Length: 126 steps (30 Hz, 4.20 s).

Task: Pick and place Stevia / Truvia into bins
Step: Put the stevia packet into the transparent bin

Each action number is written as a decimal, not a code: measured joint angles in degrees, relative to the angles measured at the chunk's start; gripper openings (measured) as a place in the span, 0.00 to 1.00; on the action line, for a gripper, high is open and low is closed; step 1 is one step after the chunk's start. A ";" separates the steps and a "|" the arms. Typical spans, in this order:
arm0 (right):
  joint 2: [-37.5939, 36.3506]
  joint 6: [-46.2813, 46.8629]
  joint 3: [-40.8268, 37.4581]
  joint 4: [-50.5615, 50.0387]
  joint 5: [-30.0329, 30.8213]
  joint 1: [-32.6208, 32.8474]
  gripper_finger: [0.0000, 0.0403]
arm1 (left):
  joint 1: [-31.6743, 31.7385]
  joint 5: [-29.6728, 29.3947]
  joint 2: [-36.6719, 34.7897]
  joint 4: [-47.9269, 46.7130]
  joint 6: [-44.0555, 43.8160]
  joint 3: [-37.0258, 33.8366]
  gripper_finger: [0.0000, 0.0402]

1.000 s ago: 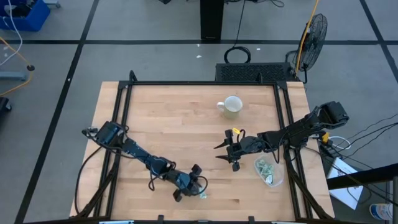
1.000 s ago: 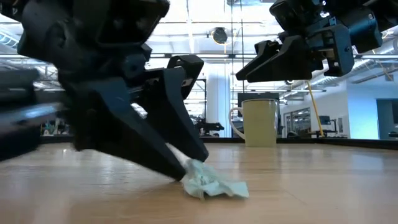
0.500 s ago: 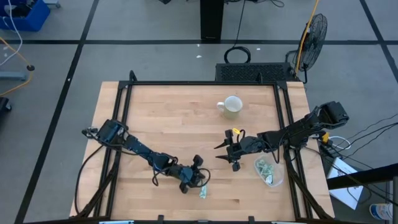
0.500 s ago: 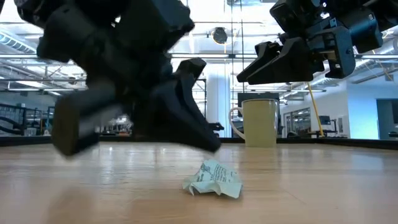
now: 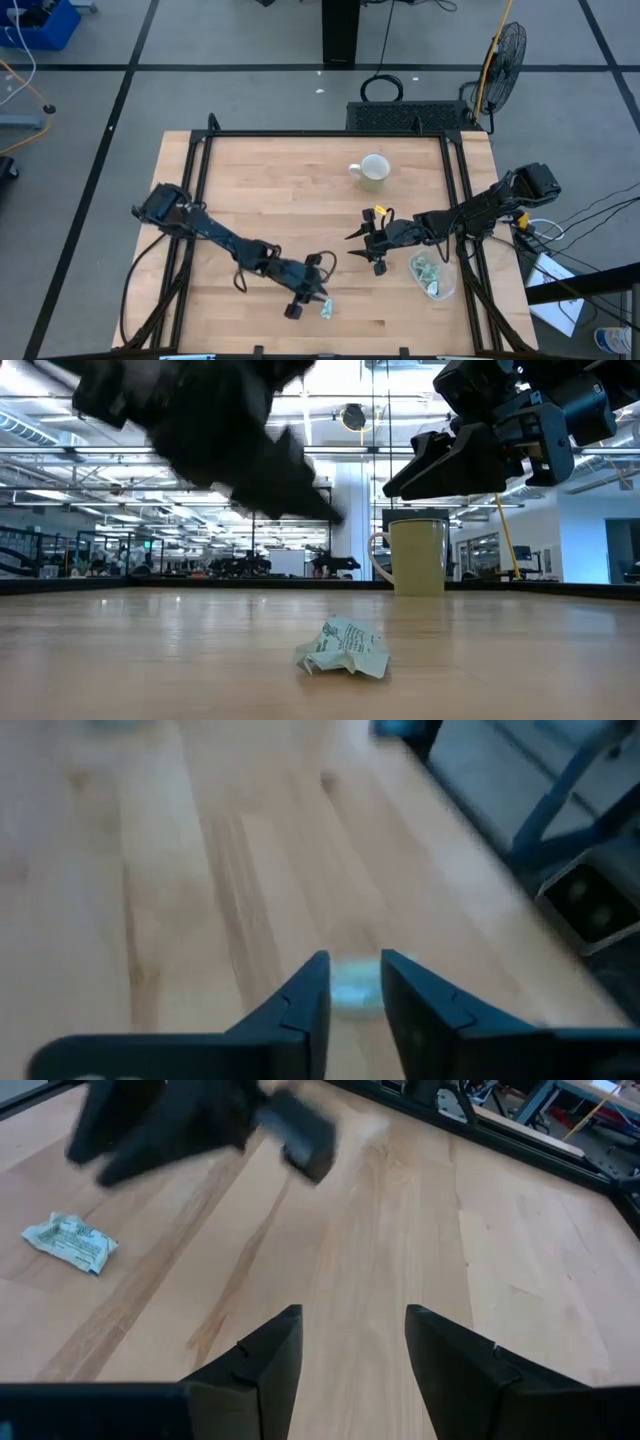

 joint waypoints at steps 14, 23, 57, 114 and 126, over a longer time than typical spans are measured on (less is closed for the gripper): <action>0.00 -0.86 0.00 0.92 0.00 0.00 0.42 | -1.86 -3.48 8.28 6.78 -4.06 -0.02 0.45; 0.00 -2.61 0.00 1.52 0.00 -0.01 0.42 | -1.38 -5.52 9.03 7.66 -4.24 0.04 0.41; 0.00 9.98 0.02 0.88 0.00 -0.15 0.42 | 5.02 -14.80 -1.54 -7.75 7.05 0.01 0.01; 0.41 17.74 0.00 -1.82 -7.48 4.52 0.42 | 3.22 -4.66 11.01 10.78 22.96 0.39 0.41; 15.39 15.46 0.74 15.24 -4.13 10.63 0.42 | 5.44 -21.23 -3.11 -3.45 22.65 0.32 0.41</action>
